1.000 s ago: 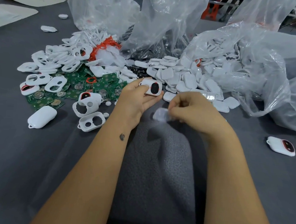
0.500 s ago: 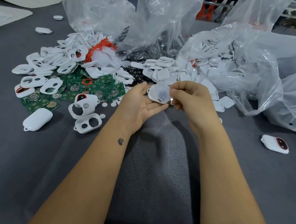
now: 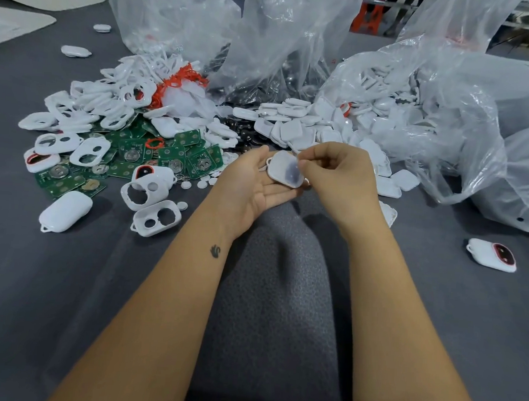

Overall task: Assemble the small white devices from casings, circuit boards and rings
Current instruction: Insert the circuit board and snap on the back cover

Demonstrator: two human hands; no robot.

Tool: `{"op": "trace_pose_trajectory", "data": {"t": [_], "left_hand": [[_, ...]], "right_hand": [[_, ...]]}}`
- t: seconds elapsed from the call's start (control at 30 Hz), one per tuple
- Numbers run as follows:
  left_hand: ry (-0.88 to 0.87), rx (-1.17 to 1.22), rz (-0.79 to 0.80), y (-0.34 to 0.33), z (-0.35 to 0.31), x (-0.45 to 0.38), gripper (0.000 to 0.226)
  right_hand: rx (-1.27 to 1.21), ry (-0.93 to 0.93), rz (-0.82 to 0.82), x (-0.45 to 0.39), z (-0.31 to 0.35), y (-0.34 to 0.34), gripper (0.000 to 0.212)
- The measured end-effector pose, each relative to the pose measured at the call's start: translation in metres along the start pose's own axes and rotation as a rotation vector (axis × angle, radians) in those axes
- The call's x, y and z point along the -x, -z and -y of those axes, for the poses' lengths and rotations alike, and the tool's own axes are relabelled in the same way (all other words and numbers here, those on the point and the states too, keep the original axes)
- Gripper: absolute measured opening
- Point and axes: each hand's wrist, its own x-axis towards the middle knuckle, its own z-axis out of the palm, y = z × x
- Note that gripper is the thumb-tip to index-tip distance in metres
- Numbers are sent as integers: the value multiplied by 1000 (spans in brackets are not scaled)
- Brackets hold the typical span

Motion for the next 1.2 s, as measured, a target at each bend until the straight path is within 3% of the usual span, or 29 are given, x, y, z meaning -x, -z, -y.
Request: {"op": "trace_pose_trajectory", "data": {"t": [0.17,0.5,0.73,0.9,1.0,1.2], "left_hand": [[-8,40,21,2,1,-2,28],[-37,44,47,6,3,-5,25],[-88,12,40,6,5,-4,21],[-132,-30,14,5,7,-4,26],[-146,-25,3,4,7,-4,25],[-157,-10,-5,4,6,-3,22]], "right_hand": [[120,59,-23,0,-1,-4,25],[77,72,47,0,-1,-4,25],[108,87,-17,-1,-5,-8,17],[-63,-42,-149,-5,-8,-9,13],[-140,-125,-115,-4,-9,-11,13],[39,-34,-72,-3,-12,-21,4]]}}
